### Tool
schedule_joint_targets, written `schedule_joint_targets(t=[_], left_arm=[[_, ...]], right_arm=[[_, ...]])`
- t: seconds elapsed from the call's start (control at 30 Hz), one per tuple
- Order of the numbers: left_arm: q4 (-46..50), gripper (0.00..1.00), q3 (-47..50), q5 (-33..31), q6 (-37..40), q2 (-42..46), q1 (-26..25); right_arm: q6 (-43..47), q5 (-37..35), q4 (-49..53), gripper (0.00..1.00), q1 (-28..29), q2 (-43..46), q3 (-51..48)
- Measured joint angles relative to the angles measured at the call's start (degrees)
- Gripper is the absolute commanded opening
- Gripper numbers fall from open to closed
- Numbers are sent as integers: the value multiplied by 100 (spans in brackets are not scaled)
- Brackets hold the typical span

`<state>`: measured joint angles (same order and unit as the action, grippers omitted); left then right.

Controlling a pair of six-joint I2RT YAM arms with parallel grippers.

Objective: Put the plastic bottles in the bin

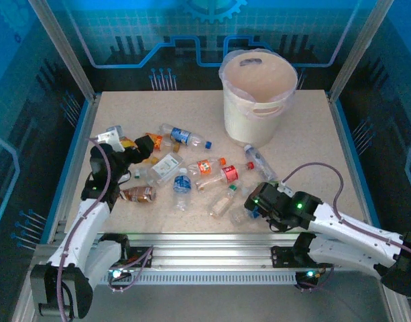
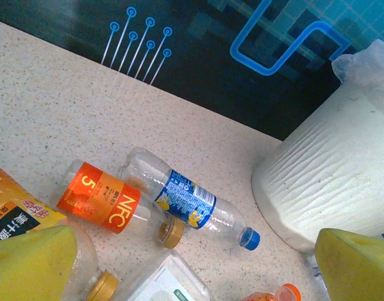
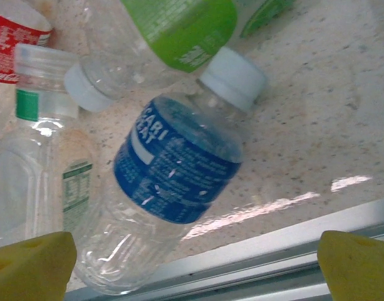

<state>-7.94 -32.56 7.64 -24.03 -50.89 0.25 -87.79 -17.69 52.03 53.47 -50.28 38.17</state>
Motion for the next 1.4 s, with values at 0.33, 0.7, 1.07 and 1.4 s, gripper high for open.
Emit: schedule_joint_targets(t=[0.33,0.7,1.07,1.4], left_arm=[[-2,99,2,42,9,-92,0],[-4,99,7,42,13,-92,0],[-7,99,35,37,15,-52,0],[-2,99,81,20,17,7,0]], right_arm=[[81,455,-756,100,-358,-824,-33],[238,811,-1147,99,-647,-1189,-380],[428,949,-1309,86,-933,-1217,-708],[695,1139,-1440,61,-1117,-1434,-699]])
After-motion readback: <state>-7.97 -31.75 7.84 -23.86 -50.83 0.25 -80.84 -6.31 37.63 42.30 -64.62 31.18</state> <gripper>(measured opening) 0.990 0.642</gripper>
